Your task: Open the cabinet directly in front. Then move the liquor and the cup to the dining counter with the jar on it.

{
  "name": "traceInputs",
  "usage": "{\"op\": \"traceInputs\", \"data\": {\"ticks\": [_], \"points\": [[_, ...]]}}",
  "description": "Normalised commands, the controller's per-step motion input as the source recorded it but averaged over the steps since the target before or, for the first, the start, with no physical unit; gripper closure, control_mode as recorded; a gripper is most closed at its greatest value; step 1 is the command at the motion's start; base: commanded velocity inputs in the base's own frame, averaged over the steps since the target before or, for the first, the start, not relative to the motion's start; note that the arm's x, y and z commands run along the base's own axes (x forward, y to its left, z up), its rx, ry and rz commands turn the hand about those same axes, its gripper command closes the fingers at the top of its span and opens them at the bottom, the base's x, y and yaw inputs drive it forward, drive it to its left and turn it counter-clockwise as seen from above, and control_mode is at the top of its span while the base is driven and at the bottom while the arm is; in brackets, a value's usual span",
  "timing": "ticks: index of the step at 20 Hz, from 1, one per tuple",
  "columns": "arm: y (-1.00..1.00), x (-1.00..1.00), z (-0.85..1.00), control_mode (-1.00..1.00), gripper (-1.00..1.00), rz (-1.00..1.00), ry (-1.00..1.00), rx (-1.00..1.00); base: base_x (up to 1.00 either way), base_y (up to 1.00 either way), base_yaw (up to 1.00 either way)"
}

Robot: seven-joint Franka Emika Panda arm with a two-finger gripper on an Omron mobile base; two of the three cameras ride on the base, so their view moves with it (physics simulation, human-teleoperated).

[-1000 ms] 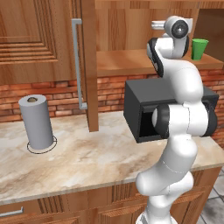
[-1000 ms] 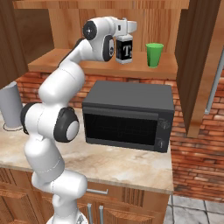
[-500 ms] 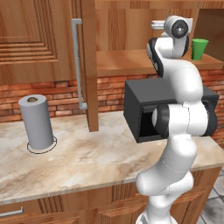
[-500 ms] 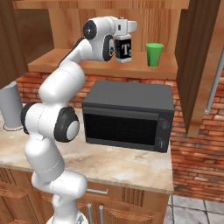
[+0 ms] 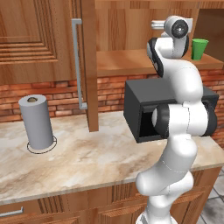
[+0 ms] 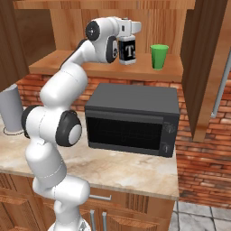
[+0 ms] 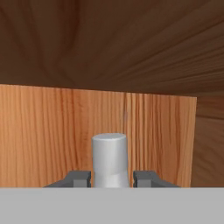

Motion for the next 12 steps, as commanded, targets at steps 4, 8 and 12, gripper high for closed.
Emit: {"op": "traceInputs", "data": {"ticks": [4, 8, 12], "points": [[0.0, 0.0, -0.01, -1.0, 1.0, 0.0, 0.0, 0.0, 0.0, 0.0, 0.0], [0.0, 0.0, -0.01, -1.0, 1.0, 0.0, -0.02, 0.0, 0.0, 0.0, 0.0], [0.0, -0.09, -0.06, -1.0, 1.0, 0.0, -0.07, 0.0, 0.0, 0.0, 0.0]]}}
